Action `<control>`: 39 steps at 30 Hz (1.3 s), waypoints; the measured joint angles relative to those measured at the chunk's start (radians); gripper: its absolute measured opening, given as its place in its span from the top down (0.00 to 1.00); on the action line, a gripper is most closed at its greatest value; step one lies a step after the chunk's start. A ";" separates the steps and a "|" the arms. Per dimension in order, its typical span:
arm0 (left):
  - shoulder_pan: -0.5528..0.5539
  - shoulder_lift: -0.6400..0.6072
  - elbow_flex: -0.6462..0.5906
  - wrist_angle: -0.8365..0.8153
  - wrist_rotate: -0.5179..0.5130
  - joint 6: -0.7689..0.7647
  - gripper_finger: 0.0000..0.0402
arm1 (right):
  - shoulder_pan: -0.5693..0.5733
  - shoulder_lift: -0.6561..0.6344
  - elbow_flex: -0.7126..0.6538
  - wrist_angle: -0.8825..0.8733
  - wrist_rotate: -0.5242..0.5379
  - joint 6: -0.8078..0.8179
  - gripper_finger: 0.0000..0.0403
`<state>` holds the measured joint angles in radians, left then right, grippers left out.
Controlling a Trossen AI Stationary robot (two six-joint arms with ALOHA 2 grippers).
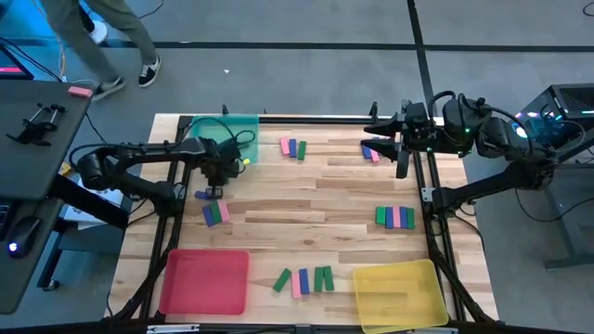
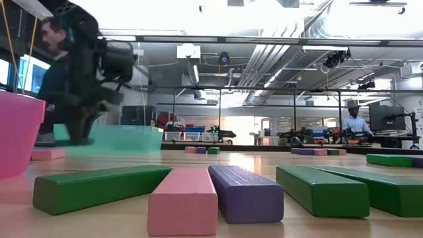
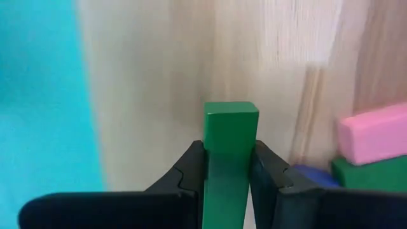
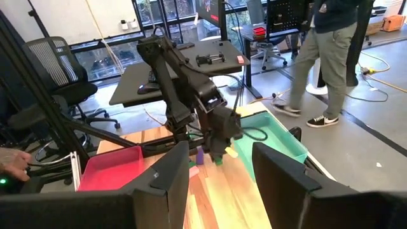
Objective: Sort blocks
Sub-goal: Put the green block into the blue bin
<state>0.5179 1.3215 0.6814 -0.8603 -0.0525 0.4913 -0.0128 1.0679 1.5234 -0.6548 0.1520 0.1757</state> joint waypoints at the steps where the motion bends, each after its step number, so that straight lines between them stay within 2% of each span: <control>1: 0.000 0.000 0.031 -0.023 0.001 0.000 0.87 | 0.000 0.000 0.000 0.000 0.000 0.000 0.63; 10: -0.009 -0.051 0.405 -0.013 0.112 -0.066 0.87 | 0.000 -0.008 0.000 0.029 -0.001 -0.017 0.63; 13: -0.026 -0.083 0.512 0.075 0.158 -0.105 0.87 | 0.000 -0.019 0.000 0.073 -0.003 -0.055 0.63; 15: -0.037 -0.102 0.552 0.195 0.164 -0.142 0.87 | 0.000 -0.030 0.000 0.100 -0.003 -0.076 0.63; 18: -0.031 -0.099 0.570 0.359 0.091 -0.198 0.87 | 0.000 -0.047 0.000 0.136 -0.003 -0.105 0.63; 22: 0.037 0.006 0.567 0.380 0.036 -0.217 0.87 | 0.000 -0.060 0.000 0.161 -0.003 -0.116 0.63; 25: 0.096 0.117 0.563 0.330 0.008 -0.203 0.87 | 0.000 -0.065 0.000 0.164 -0.003 -0.116 0.63; 28: 0.149 0.177 0.563 0.306 -0.010 -0.193 0.87 | 0.000 -0.067 0.000 0.162 -0.002 -0.114 0.63; 33: 0.231 0.193 0.542 0.207 -0.090 -0.222 0.87 | 0.000 -0.067 0.000 0.159 0.000 -0.117 0.63; 39: 0.318 0.185 0.470 0.054 -0.033 -0.247 0.87 | 0.000 -0.067 0.000 0.159 0.000 -0.132 0.63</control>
<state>0.8355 1.5069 1.1510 -0.8068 -0.0859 0.2442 -0.0132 1.0008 1.5230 -0.4961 0.1524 0.0437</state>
